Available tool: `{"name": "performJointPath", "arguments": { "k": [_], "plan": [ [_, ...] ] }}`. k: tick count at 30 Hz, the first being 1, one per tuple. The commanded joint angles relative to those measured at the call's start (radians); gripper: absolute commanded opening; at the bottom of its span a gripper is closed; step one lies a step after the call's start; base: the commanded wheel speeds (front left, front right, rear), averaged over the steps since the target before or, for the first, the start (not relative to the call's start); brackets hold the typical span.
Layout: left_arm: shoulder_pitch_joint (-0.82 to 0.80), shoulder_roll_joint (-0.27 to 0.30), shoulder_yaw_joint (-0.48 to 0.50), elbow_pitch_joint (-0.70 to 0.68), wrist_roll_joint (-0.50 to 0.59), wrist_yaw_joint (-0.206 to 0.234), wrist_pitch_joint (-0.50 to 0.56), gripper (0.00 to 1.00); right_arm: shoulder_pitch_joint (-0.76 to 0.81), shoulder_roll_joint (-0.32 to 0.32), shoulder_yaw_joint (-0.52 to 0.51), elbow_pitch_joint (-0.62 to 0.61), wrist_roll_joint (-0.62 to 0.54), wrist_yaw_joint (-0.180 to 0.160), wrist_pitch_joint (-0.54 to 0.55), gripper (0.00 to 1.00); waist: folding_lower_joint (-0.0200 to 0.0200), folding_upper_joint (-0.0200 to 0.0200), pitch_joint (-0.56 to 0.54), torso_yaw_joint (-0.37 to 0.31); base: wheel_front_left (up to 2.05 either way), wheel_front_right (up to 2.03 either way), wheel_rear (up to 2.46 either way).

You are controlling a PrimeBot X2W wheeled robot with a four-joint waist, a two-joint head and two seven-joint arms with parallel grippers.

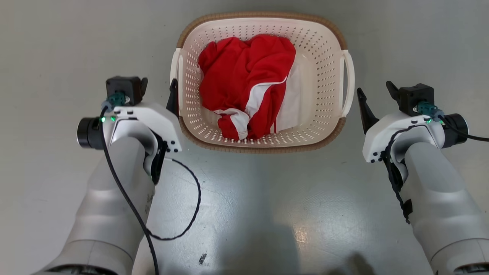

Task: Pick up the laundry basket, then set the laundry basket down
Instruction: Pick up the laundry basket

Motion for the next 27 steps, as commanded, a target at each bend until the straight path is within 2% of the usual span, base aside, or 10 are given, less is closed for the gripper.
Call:
{"name": "performJointPath", "arguments": {
  "k": [1,27],
  "plan": [
    [-0.007,0.024,0.009,-0.006,-0.015,0.013,-0.01,1.0,0.002,0.012,0.017,0.001,-0.008,0.0,-0.018,1.0,0.0,0.0,0.005,0.002,0.0,0.0,0.0],
    [-0.109,0.024,-0.117,0.063,-0.096,0.053,-0.011,1.0,-0.094,0.027,0.037,0.066,-0.006,0.0,-0.052,1.0,0.0,0.0,0.107,-0.011,0.0,0.0,0.0]
  ]
}}
